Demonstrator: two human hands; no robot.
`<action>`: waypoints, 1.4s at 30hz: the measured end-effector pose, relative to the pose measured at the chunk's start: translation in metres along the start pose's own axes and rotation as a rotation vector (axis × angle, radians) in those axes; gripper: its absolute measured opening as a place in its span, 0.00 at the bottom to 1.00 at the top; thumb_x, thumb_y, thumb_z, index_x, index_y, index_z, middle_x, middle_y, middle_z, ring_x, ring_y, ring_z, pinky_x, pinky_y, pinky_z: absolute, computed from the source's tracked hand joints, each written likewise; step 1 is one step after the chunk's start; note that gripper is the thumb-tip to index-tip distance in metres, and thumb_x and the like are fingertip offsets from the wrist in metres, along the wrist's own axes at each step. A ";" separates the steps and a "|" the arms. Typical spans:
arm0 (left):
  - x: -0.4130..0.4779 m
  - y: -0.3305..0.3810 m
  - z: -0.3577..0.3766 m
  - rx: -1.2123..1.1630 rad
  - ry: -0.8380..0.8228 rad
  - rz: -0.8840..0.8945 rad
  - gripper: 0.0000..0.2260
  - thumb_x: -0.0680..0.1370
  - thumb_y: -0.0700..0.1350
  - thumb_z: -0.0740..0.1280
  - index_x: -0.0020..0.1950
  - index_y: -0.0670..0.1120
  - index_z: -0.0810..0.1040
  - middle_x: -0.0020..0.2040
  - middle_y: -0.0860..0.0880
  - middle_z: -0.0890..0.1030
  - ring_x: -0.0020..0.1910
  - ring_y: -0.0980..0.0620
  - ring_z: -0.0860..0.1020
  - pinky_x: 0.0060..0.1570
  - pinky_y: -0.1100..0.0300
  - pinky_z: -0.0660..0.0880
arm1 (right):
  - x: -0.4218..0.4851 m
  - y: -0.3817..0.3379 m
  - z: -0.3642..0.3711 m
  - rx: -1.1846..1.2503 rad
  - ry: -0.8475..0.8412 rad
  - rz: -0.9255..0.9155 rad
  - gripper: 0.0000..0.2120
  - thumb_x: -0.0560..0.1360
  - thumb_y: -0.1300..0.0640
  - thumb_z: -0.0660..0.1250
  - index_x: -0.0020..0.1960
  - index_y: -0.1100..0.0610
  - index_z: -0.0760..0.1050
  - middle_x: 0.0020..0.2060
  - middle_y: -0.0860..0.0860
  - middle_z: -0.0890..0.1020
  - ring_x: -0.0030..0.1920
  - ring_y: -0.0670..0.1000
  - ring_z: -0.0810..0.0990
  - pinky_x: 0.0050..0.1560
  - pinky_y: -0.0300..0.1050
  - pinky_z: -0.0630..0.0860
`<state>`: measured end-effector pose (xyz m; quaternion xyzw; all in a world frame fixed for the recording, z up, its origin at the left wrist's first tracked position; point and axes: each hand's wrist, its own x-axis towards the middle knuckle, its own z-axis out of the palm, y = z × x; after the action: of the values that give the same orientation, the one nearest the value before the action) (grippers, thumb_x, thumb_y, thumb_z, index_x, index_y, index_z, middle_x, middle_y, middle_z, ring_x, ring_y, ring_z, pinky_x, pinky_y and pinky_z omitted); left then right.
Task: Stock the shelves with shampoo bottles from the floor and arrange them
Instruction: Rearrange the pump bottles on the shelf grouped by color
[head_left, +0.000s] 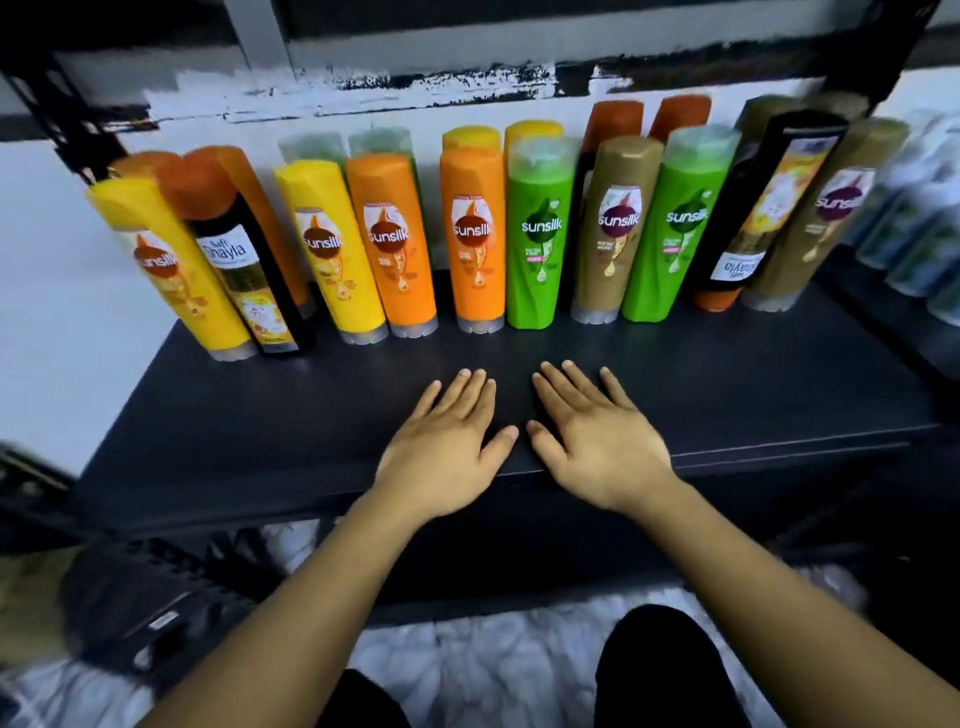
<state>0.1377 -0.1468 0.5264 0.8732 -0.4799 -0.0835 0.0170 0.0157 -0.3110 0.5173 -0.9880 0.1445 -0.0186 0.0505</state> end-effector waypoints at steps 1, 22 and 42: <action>-0.004 0.002 -0.002 -0.019 -0.001 -0.004 0.31 0.85 0.61 0.44 0.84 0.45 0.46 0.84 0.49 0.45 0.82 0.54 0.40 0.81 0.52 0.40 | -0.002 -0.002 -0.002 0.010 -0.008 0.014 0.32 0.82 0.39 0.44 0.81 0.53 0.53 0.81 0.48 0.54 0.81 0.48 0.47 0.80 0.55 0.45; -0.131 -0.004 -0.172 -0.288 -0.275 0.018 0.27 0.86 0.56 0.56 0.83 0.48 0.56 0.83 0.51 0.59 0.81 0.53 0.57 0.78 0.56 0.58 | -0.100 -0.105 -0.185 0.311 -0.243 0.241 0.24 0.84 0.46 0.52 0.76 0.55 0.64 0.74 0.53 0.70 0.76 0.53 0.64 0.74 0.52 0.61; -0.126 0.096 -0.189 -0.274 -0.168 -0.217 0.28 0.85 0.57 0.56 0.83 0.50 0.56 0.83 0.51 0.58 0.81 0.51 0.56 0.78 0.52 0.59 | -0.096 -0.012 -0.221 0.323 -0.221 -0.036 0.26 0.84 0.47 0.53 0.80 0.54 0.59 0.78 0.50 0.64 0.79 0.49 0.58 0.77 0.52 0.56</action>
<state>0.0216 -0.1022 0.7395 0.8992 -0.3669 -0.2219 0.0866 -0.0841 -0.2934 0.7365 -0.9655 0.1157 0.0662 0.2237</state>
